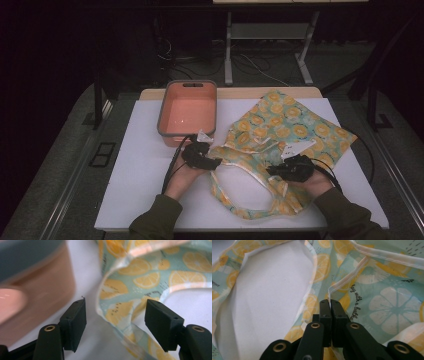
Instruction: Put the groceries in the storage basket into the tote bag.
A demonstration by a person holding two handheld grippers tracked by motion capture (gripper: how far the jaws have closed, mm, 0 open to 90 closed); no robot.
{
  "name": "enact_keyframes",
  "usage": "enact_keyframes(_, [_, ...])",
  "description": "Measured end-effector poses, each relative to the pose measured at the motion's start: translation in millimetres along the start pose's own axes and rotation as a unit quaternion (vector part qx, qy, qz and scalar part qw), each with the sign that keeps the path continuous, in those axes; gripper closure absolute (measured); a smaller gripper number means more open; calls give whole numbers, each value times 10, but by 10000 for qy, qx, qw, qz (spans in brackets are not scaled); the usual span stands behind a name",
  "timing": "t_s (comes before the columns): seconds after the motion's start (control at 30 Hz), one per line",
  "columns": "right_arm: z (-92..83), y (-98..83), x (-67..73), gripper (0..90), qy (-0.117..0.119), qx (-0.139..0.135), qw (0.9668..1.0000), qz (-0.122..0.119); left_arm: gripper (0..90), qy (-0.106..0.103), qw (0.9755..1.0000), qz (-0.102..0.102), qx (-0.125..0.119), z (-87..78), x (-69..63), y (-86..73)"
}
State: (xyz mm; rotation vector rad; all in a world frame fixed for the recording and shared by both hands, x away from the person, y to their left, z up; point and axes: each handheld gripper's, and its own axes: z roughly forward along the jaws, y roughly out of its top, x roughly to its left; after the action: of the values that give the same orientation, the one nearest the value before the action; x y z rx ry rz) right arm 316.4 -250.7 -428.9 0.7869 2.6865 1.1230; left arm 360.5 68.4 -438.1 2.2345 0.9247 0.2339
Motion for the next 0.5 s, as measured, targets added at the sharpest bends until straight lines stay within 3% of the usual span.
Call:
enact_keyframes(0.07, [-21, 8, 14, 796, 9, -75, 10000, 49, 393, -194, 9997, 61, 113, 61, -13, -7])
enact_keyframes(0.1, [-47, 13, 24, 739, 4, -164, 9998, 89, 452, -99, 9998, 165, 84, 65, -33, -10])
enact_keyframes(0.17, [-125, 13, 65, 659, -43, -295, 9995, 131, 652, -203, 9996, 167, 82, 56, -30, -8])
enact_keyframes(0.27, [-211, -11, 132, 570, -59, -397, 9991, 159, 824, -222, 9995, 188, 88, 59, -24, -18])
enact_keyframes(0.4, [-267, -71, 259, 466, -111, -359, 9992, 139, 880, -327, 9994, 76, 83, 60, -9, -24])
enact_keyframes(0.5, [-222, -132, 355, 385, -212, -161, 9996, 128, 882, -313, 9994, 91, 70, 61, -15, -25])
